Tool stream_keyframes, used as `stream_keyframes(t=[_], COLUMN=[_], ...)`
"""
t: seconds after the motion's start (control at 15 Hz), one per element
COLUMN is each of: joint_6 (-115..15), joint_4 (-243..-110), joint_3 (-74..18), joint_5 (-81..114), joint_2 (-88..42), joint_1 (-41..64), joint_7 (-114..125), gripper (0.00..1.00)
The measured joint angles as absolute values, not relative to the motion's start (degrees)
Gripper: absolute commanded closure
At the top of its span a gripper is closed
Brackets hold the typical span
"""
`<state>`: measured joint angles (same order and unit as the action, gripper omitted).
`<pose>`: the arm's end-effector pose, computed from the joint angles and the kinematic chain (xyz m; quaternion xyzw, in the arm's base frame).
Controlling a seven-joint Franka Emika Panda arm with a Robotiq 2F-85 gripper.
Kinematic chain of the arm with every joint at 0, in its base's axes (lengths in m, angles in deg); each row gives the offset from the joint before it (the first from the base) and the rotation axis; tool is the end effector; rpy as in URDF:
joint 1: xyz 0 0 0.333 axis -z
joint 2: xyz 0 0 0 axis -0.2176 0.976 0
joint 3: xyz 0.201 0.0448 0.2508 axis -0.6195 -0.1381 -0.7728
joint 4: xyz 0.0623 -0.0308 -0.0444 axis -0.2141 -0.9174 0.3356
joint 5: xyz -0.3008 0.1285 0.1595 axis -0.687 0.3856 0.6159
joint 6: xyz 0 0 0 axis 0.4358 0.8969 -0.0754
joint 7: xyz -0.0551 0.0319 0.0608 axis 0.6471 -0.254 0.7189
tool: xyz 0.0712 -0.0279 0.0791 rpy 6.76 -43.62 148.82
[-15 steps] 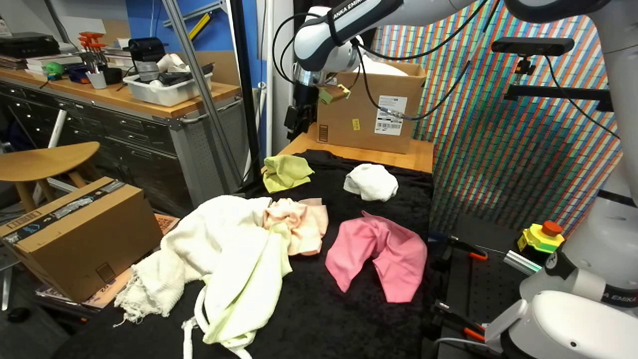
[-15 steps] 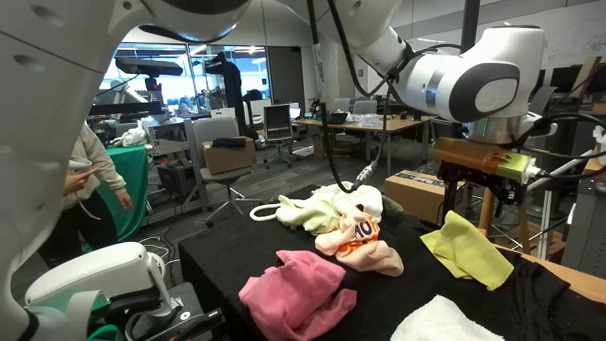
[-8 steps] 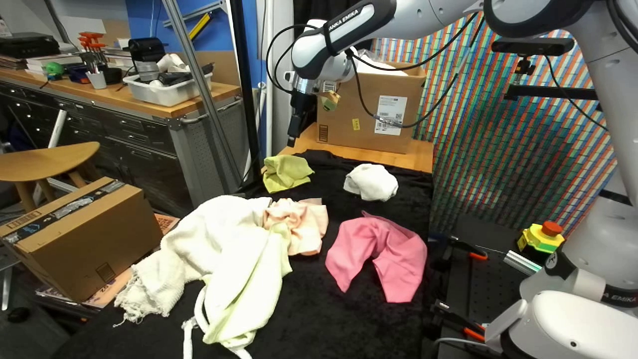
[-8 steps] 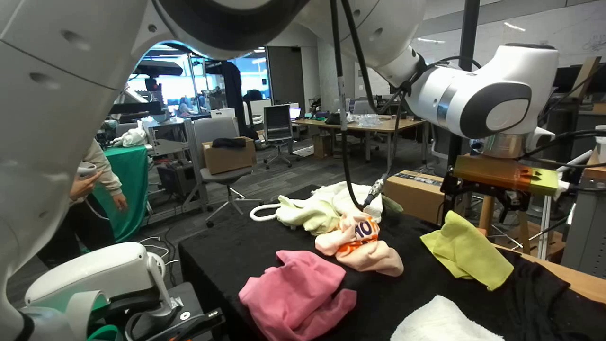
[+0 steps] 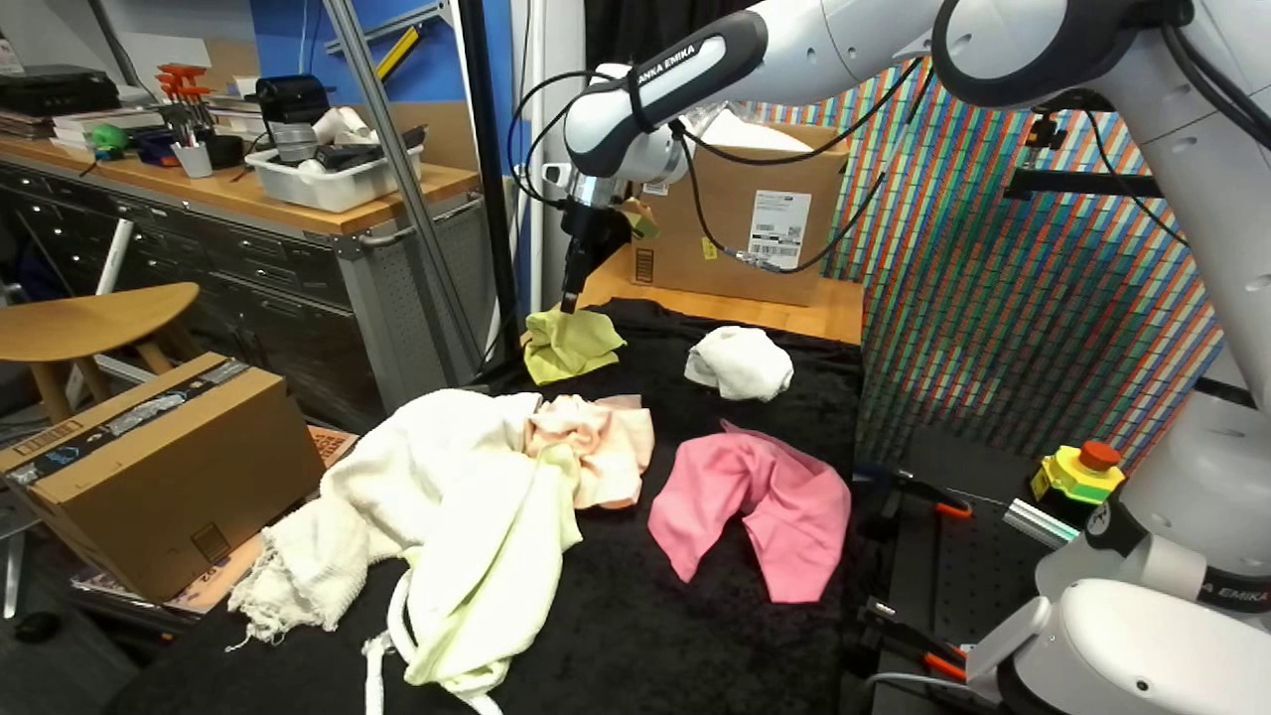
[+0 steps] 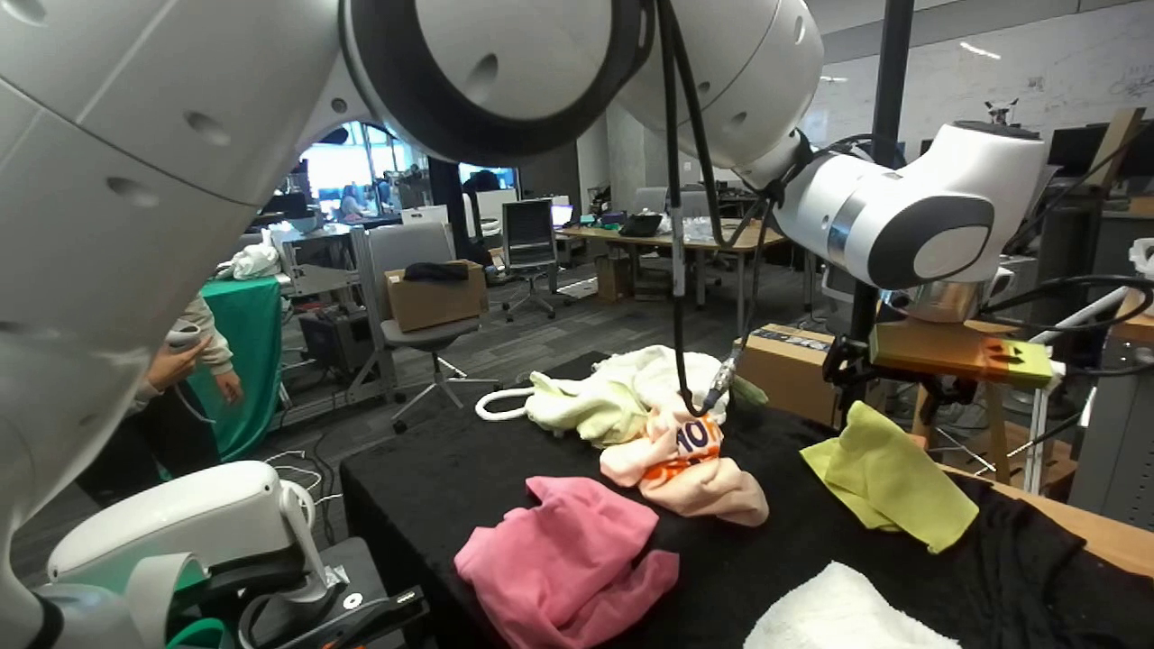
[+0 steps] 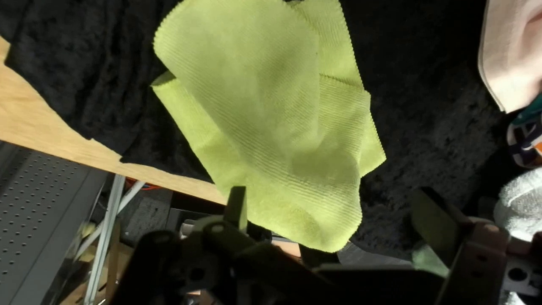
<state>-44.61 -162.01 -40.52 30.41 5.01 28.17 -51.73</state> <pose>0.7217 -0.1100 0.2933 -0.9404 -0.3101 -0.1143 0.0805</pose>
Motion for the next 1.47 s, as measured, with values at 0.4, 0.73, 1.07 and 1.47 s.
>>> stream_keyframes(t=[0.4,0.73,1.07,1.47], joint_6=[-41.1,-39.5,-39.5,-39.5], joint_4=[-157.9,-154.6,-151.3,-148.4], joint_3=[-41.4,-41.2,-40.8,-40.8], joint_5=[30.4,30.4,30.3,30.3], joint_2=[9.2,12.5,15.1,16.9], joint_1=[28.0,28.0,28.0,27.7], joint_7=[-55.4,-56.4,-56.5,-56.5], gripper=[0.0,0.0,0.0,0.0])
